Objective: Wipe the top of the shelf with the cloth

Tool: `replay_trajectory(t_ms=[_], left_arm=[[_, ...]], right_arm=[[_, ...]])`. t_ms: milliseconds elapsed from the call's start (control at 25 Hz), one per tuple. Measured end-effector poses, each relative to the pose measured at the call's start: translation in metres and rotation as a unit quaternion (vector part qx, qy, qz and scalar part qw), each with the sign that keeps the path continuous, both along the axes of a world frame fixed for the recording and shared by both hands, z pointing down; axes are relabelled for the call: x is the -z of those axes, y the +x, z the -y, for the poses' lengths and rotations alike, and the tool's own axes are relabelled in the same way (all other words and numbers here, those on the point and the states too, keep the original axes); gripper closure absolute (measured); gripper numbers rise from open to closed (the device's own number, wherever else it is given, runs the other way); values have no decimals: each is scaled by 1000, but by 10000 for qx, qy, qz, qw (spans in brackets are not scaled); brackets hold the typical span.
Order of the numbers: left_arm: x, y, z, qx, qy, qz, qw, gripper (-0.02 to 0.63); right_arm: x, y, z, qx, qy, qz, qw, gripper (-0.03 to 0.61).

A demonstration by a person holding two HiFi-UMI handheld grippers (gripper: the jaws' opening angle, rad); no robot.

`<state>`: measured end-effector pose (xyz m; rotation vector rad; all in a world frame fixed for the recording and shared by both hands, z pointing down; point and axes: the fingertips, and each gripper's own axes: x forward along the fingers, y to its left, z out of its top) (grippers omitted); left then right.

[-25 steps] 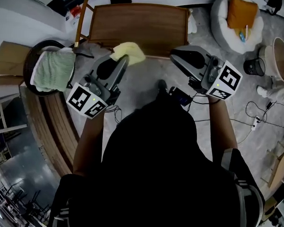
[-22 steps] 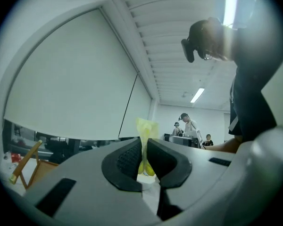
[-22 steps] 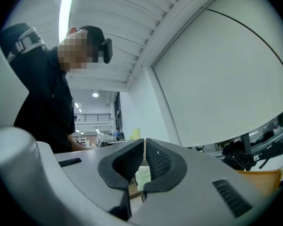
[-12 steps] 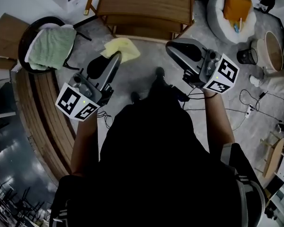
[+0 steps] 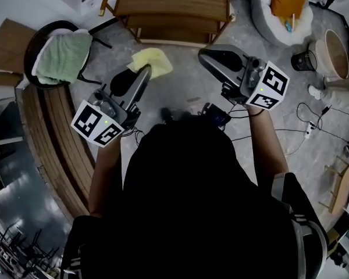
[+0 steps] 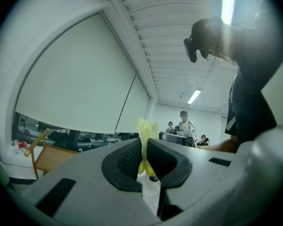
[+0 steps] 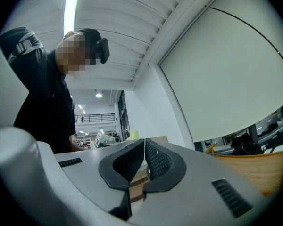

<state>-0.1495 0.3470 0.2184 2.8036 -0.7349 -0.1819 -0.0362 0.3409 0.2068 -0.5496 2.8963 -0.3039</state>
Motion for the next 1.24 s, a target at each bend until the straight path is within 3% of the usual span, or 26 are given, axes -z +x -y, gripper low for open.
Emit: replay_trajectory(t_ms=[240,600,1000,1240], left_arm=[[-8,36,-7,-270,-105,109,9995,583],[-26,67,-23,-449,-259,178,9985,583],[-25,63,-27,-353,-210,526,9978,583],[-33,33,-5,-432,-394,626,9963,583]], right_arm=[[-13,23,-11,-42,-130,165,9998,552],[-32,33,-37,141,-86,20,9999,554],[-30,26,-34,336,36,-45,9994,554],[-67,-30,-24,544,-190,-1300,9898,554]])
